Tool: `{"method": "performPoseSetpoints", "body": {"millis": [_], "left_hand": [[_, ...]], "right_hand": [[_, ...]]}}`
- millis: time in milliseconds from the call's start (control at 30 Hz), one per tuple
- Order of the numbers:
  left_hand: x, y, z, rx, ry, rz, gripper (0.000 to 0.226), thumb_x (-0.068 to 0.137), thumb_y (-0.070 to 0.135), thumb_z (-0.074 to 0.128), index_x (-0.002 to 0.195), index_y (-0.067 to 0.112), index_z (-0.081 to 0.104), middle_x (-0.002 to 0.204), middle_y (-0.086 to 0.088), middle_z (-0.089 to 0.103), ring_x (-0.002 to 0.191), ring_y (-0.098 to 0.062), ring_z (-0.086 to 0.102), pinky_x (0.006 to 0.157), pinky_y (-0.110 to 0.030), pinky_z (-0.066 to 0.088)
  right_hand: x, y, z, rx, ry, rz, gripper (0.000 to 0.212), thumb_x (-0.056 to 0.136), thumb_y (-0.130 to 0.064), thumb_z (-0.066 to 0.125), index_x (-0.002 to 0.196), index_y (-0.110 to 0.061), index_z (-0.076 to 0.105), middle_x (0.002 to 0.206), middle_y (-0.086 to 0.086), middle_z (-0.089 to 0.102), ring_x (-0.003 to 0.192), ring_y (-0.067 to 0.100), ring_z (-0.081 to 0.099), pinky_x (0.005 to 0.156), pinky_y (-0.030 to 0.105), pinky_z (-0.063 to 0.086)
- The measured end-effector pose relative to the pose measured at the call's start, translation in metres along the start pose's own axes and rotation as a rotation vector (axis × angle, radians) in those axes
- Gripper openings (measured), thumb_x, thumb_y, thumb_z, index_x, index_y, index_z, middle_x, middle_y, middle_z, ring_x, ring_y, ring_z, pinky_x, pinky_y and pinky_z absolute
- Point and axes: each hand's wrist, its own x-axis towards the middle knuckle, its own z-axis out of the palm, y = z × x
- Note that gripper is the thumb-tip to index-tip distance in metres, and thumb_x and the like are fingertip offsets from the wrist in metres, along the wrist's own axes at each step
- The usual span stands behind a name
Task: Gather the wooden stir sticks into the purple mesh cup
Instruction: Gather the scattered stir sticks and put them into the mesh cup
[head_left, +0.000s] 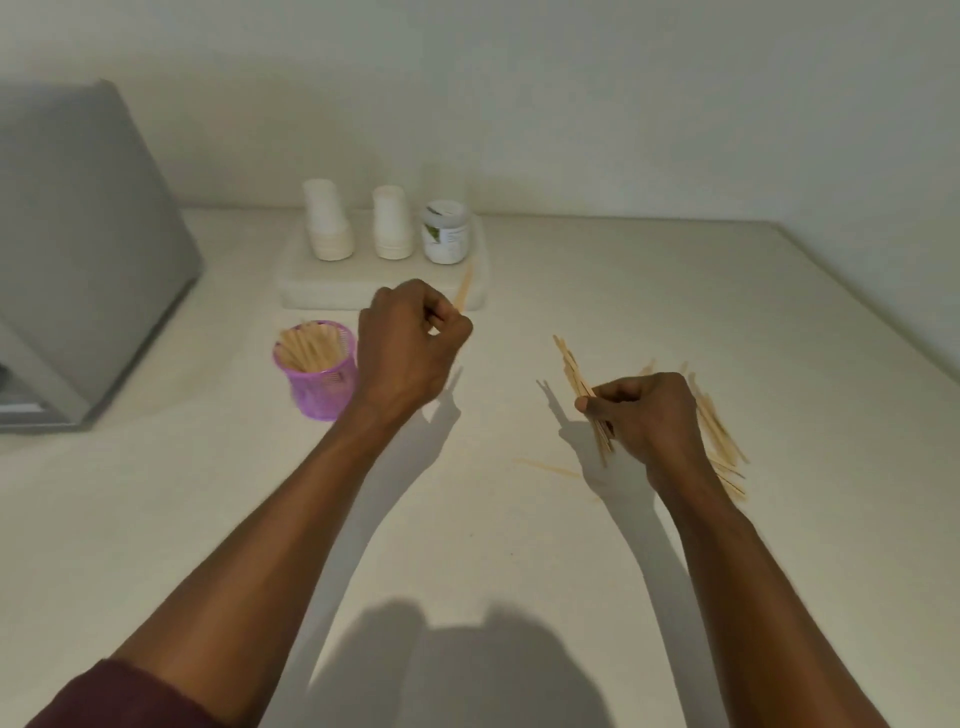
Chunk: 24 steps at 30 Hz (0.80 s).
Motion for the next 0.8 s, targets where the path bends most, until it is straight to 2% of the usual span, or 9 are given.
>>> {"method": "performPoseSetpoints", "body": {"millis": [67, 133, 200, 267, 367, 433, 533, 667, 800], "left_hand": [[0.007, -0.019, -0.027, -0.002, 0.111, -0.042, 0.008, 0.081, 0.030, 0.066, 0.082, 0.022, 0.066, 0.074, 0.019, 0.061, 0.088, -0.020, 0.065, 0.087, -0.045, 0.054], [0.013, -0.041, -0.048, -0.010, 0.197, -0.108, 0.007, 0.085, 0.029, 0.064, 0.086, 0.023, 0.066, 0.080, 0.018, 0.063, 0.094, -0.021, 0.066, 0.091, -0.049, 0.053], [0.016, -0.065, -0.064, -0.032, 0.281, -0.157, 0.005, 0.087, 0.027, 0.061, 0.089, 0.023, 0.064, 0.086, 0.017, 0.064, 0.102, -0.023, 0.064, 0.096, -0.051, 0.051], [0.016, -0.083, -0.074, -0.002, 0.357, -0.194, 0.005, 0.090, 0.024, 0.061, 0.093, 0.022, 0.065, 0.099, 0.007, 0.066, 0.111, -0.026, 0.057, 0.098, -0.044, 0.044], [0.011, -0.100, -0.073, 0.112, 0.391, -0.258, 0.009, 0.092, 0.020, 0.062, 0.098, 0.019, 0.069, 0.117, -0.005, 0.059, 0.119, -0.031, 0.047, 0.088, -0.033, 0.028], [0.008, -0.110, -0.068, 0.116, 0.390, -0.283, 0.012, 0.090, 0.024, 0.061, 0.098, 0.022, 0.069, 0.120, -0.004, 0.054, 0.118, -0.030, 0.045, 0.088, -0.036, 0.031], [0.002, -0.123, -0.059, 0.107, 0.410, -0.305, 0.014, 0.087, 0.032, 0.060, 0.096, 0.027, 0.070, 0.121, -0.002, 0.052, 0.120, -0.028, 0.044, 0.094, -0.044, 0.039], [-0.009, -0.132, -0.048, 0.122, 0.457, -0.319, 0.006, 0.093, 0.029, 0.069, 0.096, 0.026, 0.072, 0.123, -0.002, 0.051, 0.125, -0.025, 0.042, 0.095, -0.036, 0.031], [-0.023, -0.138, -0.041, 0.149, 0.523, -0.358, 0.013, 0.092, 0.034, 0.072, 0.100, 0.024, 0.074, 0.126, -0.002, 0.055, 0.127, -0.024, 0.043, 0.097, -0.037, 0.034]], "right_hand": [[0.000, -0.019, 0.021, 0.069, -0.062, -0.046, 0.009, 0.075, -0.023, 0.094, 0.077, -0.021, 0.085, 0.066, -0.003, 0.077, 0.063, 0.018, 0.072, 0.074, 0.040, 0.061], [-0.002, -0.038, 0.041, 0.159, -0.112, -0.092, 0.010, 0.075, -0.022, 0.094, 0.078, -0.021, 0.085, 0.069, 0.000, 0.079, 0.069, 0.024, 0.076, 0.080, 0.045, 0.065], [-0.006, -0.060, 0.063, 0.251, -0.165, -0.144, 0.009, 0.076, -0.018, 0.093, 0.080, -0.018, 0.084, 0.072, 0.004, 0.079, 0.067, 0.022, 0.075, 0.081, 0.046, 0.066], [-0.011, -0.084, 0.087, 0.349, -0.208, -0.175, 0.010, 0.077, -0.014, 0.092, 0.078, -0.017, 0.083, 0.074, 0.008, 0.080, 0.067, 0.019, 0.072, 0.079, 0.042, 0.066], [-0.014, -0.118, 0.125, 0.471, -0.230, -0.197, 0.014, 0.076, -0.013, 0.093, 0.076, -0.020, 0.081, 0.072, 0.005, 0.079, 0.066, 0.015, 0.071, 0.073, 0.031, 0.062], [-0.015, -0.137, 0.151, 0.516, -0.241, -0.223, 0.014, 0.075, -0.014, 0.094, 0.082, -0.019, 0.082, 0.073, 0.000, 0.080, 0.065, 0.011, 0.071, 0.073, 0.029, 0.060], [-0.016, -0.156, 0.183, 0.551, -0.239, -0.254, 0.018, 0.075, -0.015, 0.093, 0.091, -0.015, 0.084, 0.078, -0.003, 0.081, 0.072, 0.009, 0.074, 0.085, 0.033, 0.063], [-0.015, -0.162, 0.213, 0.567, -0.233, -0.279, 0.020, 0.078, -0.016, 0.091, 0.097, -0.013, 0.085, 0.081, -0.004, 0.082, 0.071, 0.005, 0.075, 0.088, 0.036, 0.064], [-0.014, -0.151, 0.231, 0.554, -0.211, -0.279, 0.021, 0.079, -0.016, 0.091, 0.099, -0.013, 0.085, 0.083, -0.004, 0.082, 0.074, 0.007, 0.078, 0.085, 0.036, 0.065]]}}
